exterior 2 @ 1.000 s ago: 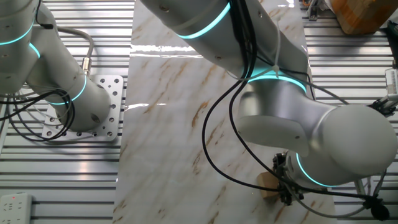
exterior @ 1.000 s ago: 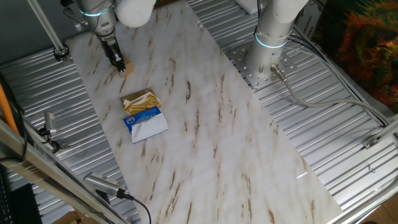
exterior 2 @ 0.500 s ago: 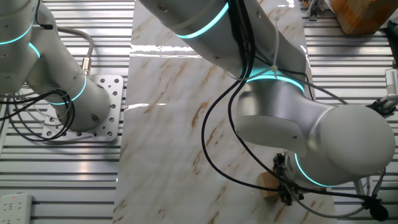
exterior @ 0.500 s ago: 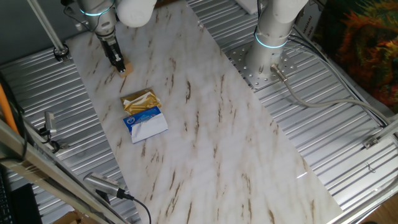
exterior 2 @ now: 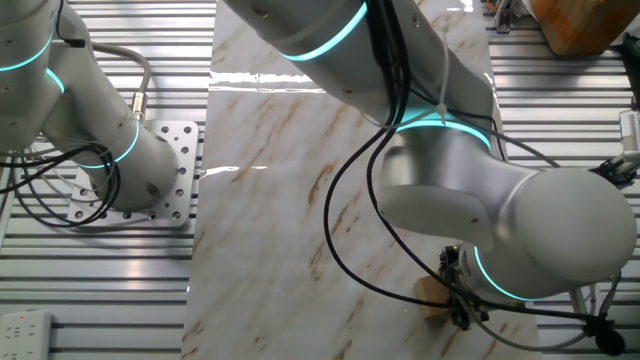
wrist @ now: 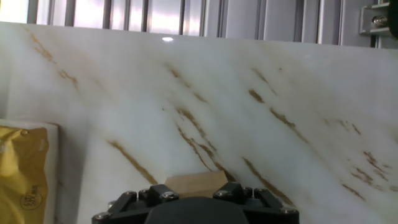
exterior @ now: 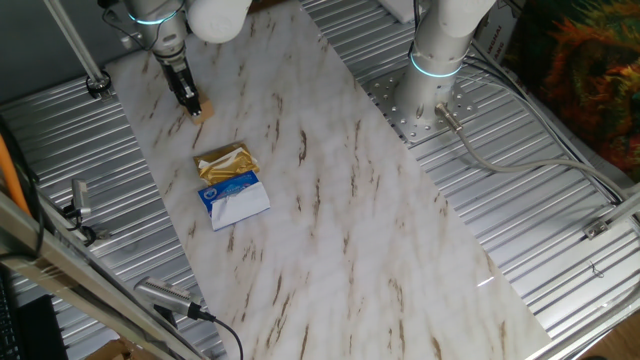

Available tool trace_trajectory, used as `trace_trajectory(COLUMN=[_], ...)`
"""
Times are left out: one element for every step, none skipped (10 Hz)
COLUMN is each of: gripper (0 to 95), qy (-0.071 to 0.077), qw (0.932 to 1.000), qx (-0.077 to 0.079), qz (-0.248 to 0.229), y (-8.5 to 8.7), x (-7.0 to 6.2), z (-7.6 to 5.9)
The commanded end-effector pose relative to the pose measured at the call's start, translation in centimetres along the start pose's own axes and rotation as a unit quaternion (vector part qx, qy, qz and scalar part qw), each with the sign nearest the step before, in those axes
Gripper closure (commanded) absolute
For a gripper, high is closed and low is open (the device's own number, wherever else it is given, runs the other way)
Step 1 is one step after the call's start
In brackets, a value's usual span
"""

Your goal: Pick up the small block on the left and move it to the right

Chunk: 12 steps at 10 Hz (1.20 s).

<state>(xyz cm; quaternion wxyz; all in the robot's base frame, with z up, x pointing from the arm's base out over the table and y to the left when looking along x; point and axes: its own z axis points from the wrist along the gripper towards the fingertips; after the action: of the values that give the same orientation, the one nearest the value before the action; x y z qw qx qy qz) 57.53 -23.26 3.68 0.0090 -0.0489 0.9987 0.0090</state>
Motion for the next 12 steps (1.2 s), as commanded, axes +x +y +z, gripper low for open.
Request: trace_trajectory(gripper=[95.0, 95.0, 95.0, 95.0, 95.0, 95.0, 95.0, 95.0, 95.0, 95.0, 95.0, 95.0], qy=[0.0, 0.0, -0.003, -0.003, -0.001, 0.0, 0.002, 0.002, 0.004, 0.004, 0.005, 0.005], qw=[1.0, 1.0, 1.0, 1.0, 1.0, 1.0, 1.0, 1.0, 0.9999, 0.9999, 0.9999, 0.9999], qx=[0.0, 0.0, 0.0, 0.0, -0.001, -0.001, -0.003, -0.003, -0.006, -0.006, -0.006, -0.006], qz=[-0.001, 0.0, 0.0, 0.002, 0.004, 0.005, 0.006, 0.007, 0.009, 0.008, 0.009, 0.01], y=[0.0, 0.0, 0.0, 0.0, -0.1, -0.1, -0.1, -0.1, 0.0, 0.0, 0.1, 0.1], x=[0.0, 0.0, 0.0, -0.1, -0.3, -0.4, -0.6, -0.7, -0.8, -0.8, -0.8, -0.8], z=[0.0, 0.0, -0.1, -0.4, -1.2, -1.6, -2.9, -3.3, -4.8, -5.6, -6.4, -7.1])
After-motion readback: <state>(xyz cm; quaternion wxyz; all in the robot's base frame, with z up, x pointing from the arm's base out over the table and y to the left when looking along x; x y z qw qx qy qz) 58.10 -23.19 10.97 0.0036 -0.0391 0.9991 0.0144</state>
